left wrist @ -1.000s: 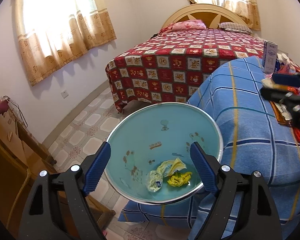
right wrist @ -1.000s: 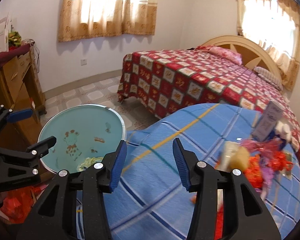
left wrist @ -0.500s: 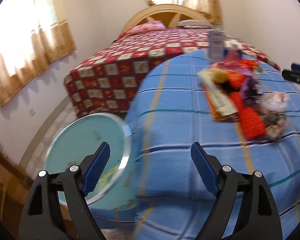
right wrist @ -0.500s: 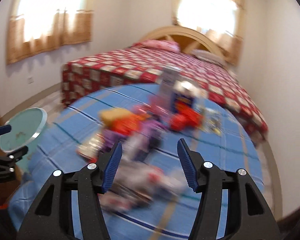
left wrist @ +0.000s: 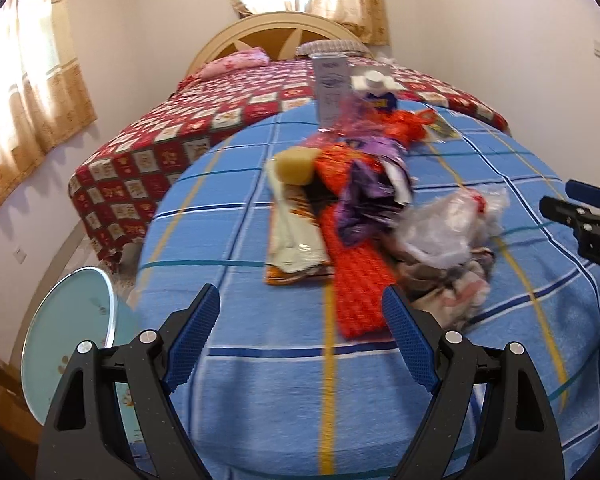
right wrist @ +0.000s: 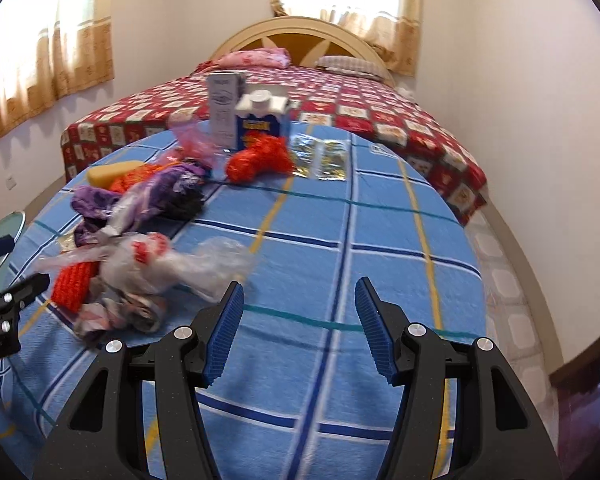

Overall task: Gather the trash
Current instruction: 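Return to the table and grasp the orange mesh net with the left tool, then grasp the clear plastic bag with the right tool while the left tool holds the net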

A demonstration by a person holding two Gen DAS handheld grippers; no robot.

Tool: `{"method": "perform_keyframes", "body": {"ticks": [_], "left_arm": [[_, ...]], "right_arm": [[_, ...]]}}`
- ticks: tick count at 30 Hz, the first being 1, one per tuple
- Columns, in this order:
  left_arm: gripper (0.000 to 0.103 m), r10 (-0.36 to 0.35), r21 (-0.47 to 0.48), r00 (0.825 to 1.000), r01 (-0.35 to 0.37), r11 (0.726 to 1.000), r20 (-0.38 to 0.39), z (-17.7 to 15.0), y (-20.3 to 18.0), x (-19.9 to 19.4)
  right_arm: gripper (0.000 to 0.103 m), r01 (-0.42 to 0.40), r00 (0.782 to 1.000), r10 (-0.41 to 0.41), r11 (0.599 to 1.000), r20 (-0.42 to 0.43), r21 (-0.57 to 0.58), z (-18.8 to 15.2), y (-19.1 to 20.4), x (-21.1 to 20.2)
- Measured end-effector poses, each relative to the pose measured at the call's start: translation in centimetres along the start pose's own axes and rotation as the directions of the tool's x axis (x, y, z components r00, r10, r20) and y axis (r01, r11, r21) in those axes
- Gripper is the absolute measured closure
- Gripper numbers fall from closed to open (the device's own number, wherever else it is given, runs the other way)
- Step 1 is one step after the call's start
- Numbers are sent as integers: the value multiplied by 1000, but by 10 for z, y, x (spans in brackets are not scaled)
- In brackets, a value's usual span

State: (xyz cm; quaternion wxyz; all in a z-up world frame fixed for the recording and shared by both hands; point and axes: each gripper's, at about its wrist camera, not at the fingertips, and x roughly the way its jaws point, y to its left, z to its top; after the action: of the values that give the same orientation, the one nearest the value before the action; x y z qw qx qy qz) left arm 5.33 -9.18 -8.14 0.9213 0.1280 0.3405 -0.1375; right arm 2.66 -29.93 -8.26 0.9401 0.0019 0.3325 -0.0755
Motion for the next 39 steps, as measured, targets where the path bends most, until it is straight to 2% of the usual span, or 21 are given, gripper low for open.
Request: {"method": "perform_keyframes", "body": {"ticks": [7, 8, 9, 10, 11, 14, 20, 29, 32, 33, 34, 36, 39], "left_arm": [[23, -12, 31, 999, 13, 999, -31, -3, -13, 13], [31, -30, 33, 999, 32, 999, -44, -4, -15, 16], [45, -49, 33, 997, 51, 998, -56, -4, -17, 19], [54, -76, 34, 994, 78, 996, -75, -6, -19, 22], [73, -101, 35, 991, 105, 994, -91, -6, -21, 25], [81, -113, 52, 990, 117, 992, -82, -7, -25, 22], [83, -116, 47, 992, 118, 992, -45, -3, -13, 0], [83, -28, 52, 998, 25, 998, 65, 4, 15, -40], [83, -12, 39, 998, 9, 999, 68, 3, 25, -42], [83, -8, 36, 998, 5, 999, 67, 3, 28, -41], [83, -3, 32, 998, 0, 999, 65, 1, 31, -41], [83, 8, 24, 998, -9, 1000, 59, -2, 39, -42], [83, 27, 17, 999, -28, 999, 46, -8, 50, -42]], "right_arm": [[45, -16, 1000, 16, 999, -6, 40, -7, -11, 9], [45, -16, 1000, 17, 999, -7, 42, -8, -11, 9], [45, -17, 1000, 17, 999, -7, 46, -9, -12, 10], [45, -18, 1000, 18, 999, -8, 50, -10, -13, 11], [45, -19, 1000, 19, 998, -10, 55, -11, -14, 12], [45, -21, 1000, 22, 997, -17, 78, -13, -19, 16], [45, -37, 999, 37, 995, 5, 88, -6, -17, 11], [45, -95, 994, 92, 994, 60, 51, 23, 10, 9], [46, -116, 993, 115, 993, 29, 26, 26, 21, 19], [52, -127, 992, 127, 992, -14, 9, 25, 27, 28], [63, -143, 989, 143, 990, -39, 5, 24, 29, 33], [68, -183, 978, 183, 983, -101, 7, 19, 32, 44], [83, -228, 965, 227, 974, -130, 2, 15, 35, 45]]}}
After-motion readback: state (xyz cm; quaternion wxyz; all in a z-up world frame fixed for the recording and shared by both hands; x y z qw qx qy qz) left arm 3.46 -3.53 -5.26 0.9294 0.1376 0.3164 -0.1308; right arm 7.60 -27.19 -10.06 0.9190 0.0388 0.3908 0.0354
